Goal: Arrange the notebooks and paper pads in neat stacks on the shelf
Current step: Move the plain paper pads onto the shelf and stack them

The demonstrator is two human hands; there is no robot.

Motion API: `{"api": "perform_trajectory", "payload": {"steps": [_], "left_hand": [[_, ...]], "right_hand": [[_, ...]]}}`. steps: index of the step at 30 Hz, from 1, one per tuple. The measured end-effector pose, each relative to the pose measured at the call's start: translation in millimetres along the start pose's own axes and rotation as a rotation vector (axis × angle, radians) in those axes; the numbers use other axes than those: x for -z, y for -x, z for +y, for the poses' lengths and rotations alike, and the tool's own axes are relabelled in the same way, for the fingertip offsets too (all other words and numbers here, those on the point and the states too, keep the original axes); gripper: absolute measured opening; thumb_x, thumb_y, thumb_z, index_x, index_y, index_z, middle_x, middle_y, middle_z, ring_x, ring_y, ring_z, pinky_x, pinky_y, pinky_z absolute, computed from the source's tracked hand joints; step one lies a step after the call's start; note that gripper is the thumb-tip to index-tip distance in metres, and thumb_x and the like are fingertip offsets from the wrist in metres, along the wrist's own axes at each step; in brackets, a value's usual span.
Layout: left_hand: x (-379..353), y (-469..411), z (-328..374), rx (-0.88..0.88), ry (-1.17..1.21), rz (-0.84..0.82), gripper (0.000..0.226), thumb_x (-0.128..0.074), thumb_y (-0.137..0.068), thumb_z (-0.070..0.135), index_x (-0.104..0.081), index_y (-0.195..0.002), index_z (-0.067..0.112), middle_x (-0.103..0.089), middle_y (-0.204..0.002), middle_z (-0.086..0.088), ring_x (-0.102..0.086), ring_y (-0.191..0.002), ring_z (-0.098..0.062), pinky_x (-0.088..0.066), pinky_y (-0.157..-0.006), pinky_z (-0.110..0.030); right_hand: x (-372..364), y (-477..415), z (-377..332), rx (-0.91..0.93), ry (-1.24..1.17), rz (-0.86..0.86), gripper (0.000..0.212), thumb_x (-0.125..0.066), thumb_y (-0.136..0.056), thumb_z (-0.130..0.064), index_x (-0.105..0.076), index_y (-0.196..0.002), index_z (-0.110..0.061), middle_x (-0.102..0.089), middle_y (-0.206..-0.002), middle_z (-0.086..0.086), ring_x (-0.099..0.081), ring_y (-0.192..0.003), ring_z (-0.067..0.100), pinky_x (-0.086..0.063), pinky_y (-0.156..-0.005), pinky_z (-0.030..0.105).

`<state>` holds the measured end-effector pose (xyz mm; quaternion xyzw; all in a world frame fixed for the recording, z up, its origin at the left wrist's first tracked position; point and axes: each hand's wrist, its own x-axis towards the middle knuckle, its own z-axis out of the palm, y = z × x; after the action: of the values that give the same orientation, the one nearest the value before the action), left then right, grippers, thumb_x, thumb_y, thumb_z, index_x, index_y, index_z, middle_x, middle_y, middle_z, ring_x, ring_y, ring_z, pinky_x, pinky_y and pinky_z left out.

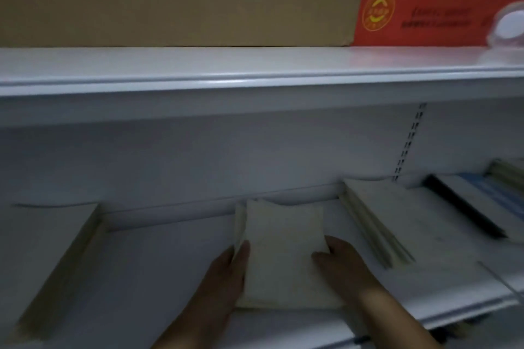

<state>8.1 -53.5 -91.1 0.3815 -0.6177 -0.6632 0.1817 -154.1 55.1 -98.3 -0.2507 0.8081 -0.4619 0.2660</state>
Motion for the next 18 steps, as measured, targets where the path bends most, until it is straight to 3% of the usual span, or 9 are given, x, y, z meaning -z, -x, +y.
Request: {"api": "perform_trajectory", "payload": {"steps": [3,5,7,9,10,12,14,16,18], "left_hand": [[-17,-18,-2,0.015,-0.259,-0.019,0.053,-0.062,-0.086,0.041,-0.057,-0.128,0.009,-0.071,-0.108,-0.005,-0.069,-0.093,-0.02,-0.057,-0.082,-0.035],[-24,-19,-3,0.005,-0.489,-0.056,0.103,-0.075,-0.07,0.049,-0.02,-0.149,0.013,-0.054,-0.134,-0.006,-0.058,-0.114,-0.018,-0.048,-0.095,-0.028],[-34,-12,-4,-0.056,-0.795,-0.139,0.133,-0.078,-0.055,0.059,0.011,-0.149,0.028,-0.039,-0.145,0.0,-0.044,-0.128,-0.016,-0.04,-0.102,-0.026],[-42,-5,-10,-0.153,-1.068,-0.179,0.131,-0.075,-0.06,0.056,0.025,-0.143,0.038,-0.036,-0.14,0.001,-0.04,-0.127,-0.02,-0.039,-0.099,-0.028],[-44,-3,-11,-0.205,-1.147,-0.167,0.125,-0.072,-0.065,0.054,0.027,-0.141,0.041,-0.038,-0.136,0.001,-0.04,-0.124,-0.021,-0.04,-0.096,-0.028],[-43,-7,-10,-0.284,-1.207,-0.131,0.114,-0.065,-0.073,0.052,0.026,-0.141,0.041,-0.046,-0.131,0.0,-0.044,-0.117,-0.022,-0.04,-0.091,-0.028],[-41,-8,-7,-0.312,-1.208,-0.114,0.104,-0.059,-0.08,0.049,0.023,-0.143,0.039,-0.049,-0.127,-0.003,-0.046,-0.113,-0.023,-0.041,-0.092,-0.028],[-40,-6,-3,-0.32,-1.258,-0.107,0.094,-0.054,-0.087,0.042,0.021,-0.143,0.039,-0.046,-0.13,-0.006,-0.044,-0.116,-0.025,-0.041,-0.096,-0.031],[-39,-4,2,-0.332,-1.282,-0.108,0.088,-0.051,-0.09,0.035,0.019,-0.145,0.037,-0.041,-0.135,-0.006,-0.041,-0.121,-0.027,-0.041,-0.099,-0.035]], "right_hand": [[30,-13,10,0.029,0.122,-0.013,0.028,-0.048,-0.085,-0.007,-0.068,-0.1,-0.019,-0.07,-0.092,-0.001,-0.064,-0.074,0.01,-0.046,-0.054,0.012],[40,-20,12,0.067,0.186,0.011,0.027,-0.05,-0.082,-0.009,-0.069,-0.099,-0.021,-0.07,-0.093,-0.002,-0.065,-0.079,0.014,-0.045,-0.056,0.016],[44,-28,15,0.109,0.246,0.047,0.021,-0.053,-0.081,-0.011,-0.067,-0.091,-0.022,-0.069,-0.09,-0.002,-0.064,-0.08,0.015,-0.044,-0.056,0.017],[43,-33,16,0.123,0.248,0.042,0.019,-0.055,-0.082,-0.016,-0.064,-0.096,-0.025,-0.068,-0.098,-0.002,-0.064,-0.085,0.015,-0.048,-0.063,0.019],[42,-36,18,0.115,0.256,0.019,0.026,-0.056,-0.083,-0.02,-0.062,-0.108,-0.025,-0.067,-0.111,0.0,-0.063,-0.096,0.016,-0.051,-0.074,0.022],[40,-40,19,0.09,0.356,-0.032,0.054,-0.058,-0.085,-0.03,-0.045,-0.137,-0.022,-0.051,-0.139,0.001,-0.052,-0.123,0.017,-0.042,-0.097,0.024],[39,-45,18,0.088,0.437,-0.057,0.069,-0.059,-0.085,-0.036,-0.031,-0.146,-0.023,-0.04,-0.148,0.003,-0.044,-0.132,0.018,-0.037,-0.103,0.022],[35,-50,14,0.064,0.461,-0.073,0.07,-0.059,-0.084,-0.039,-0.029,-0.146,-0.026,-0.039,-0.148,0.006,-0.047,-0.129,0.021,-0.04,-0.102,0.024],[28,-48,7,0.039,0.563,-0.054,0.069,-0.056,-0.085,-0.042,-0.027,-0.146,-0.027,-0.031,-0.152,0.008,-0.038,-0.135,0.024,-0.035,-0.11,0.031]]}}
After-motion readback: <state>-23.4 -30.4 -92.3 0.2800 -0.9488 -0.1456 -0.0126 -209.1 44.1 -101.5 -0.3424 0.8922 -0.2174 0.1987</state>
